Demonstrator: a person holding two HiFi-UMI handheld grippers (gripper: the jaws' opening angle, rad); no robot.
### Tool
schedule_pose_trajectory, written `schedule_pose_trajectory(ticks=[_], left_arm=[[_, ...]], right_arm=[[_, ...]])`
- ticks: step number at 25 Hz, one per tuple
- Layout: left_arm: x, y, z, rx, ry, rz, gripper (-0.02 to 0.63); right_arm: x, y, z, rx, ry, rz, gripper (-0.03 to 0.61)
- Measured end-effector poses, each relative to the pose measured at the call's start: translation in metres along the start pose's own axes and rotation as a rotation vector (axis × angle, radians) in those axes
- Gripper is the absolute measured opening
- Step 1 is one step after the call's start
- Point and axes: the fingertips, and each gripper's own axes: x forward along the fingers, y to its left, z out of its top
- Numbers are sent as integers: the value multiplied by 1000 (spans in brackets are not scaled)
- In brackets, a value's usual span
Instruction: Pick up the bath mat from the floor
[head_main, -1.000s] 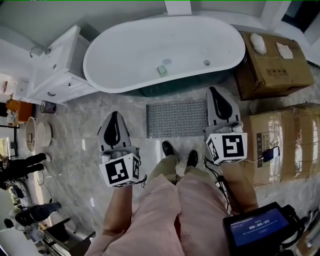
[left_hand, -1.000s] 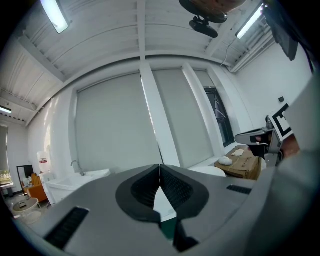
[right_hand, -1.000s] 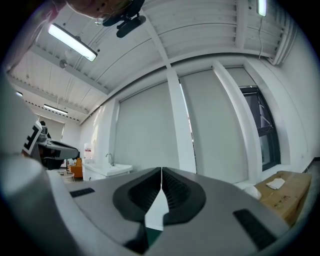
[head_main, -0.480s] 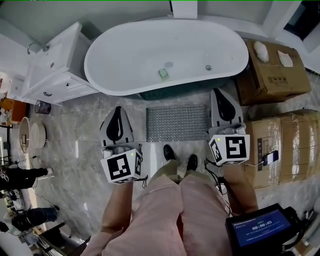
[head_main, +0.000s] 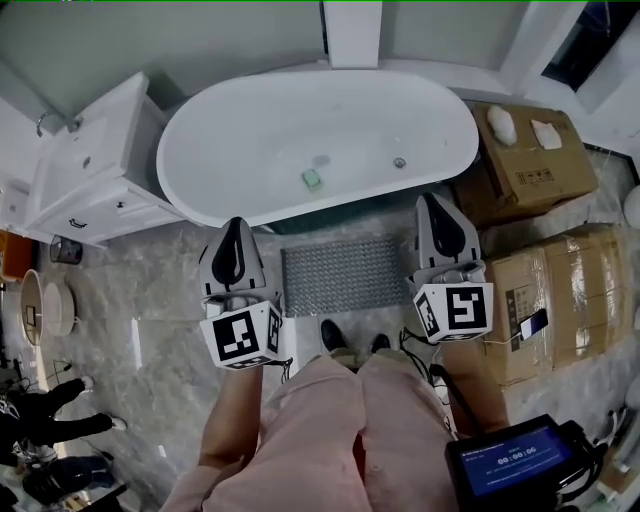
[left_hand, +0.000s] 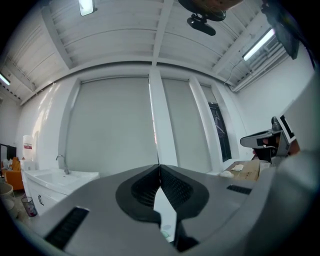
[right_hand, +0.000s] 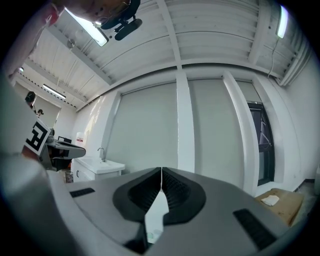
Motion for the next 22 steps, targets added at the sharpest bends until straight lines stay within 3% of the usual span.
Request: schedule_pose_trajectory(ticks=[6, 22], left_arm=[[12, 7, -15, -40, -9, -59, 25], [32, -11, -40, -23, 75, -60, 25]], right_arm=[[6, 7, -13, -11, 25, -24, 18], [24, -5, -47, 1, 102, 64, 18]])
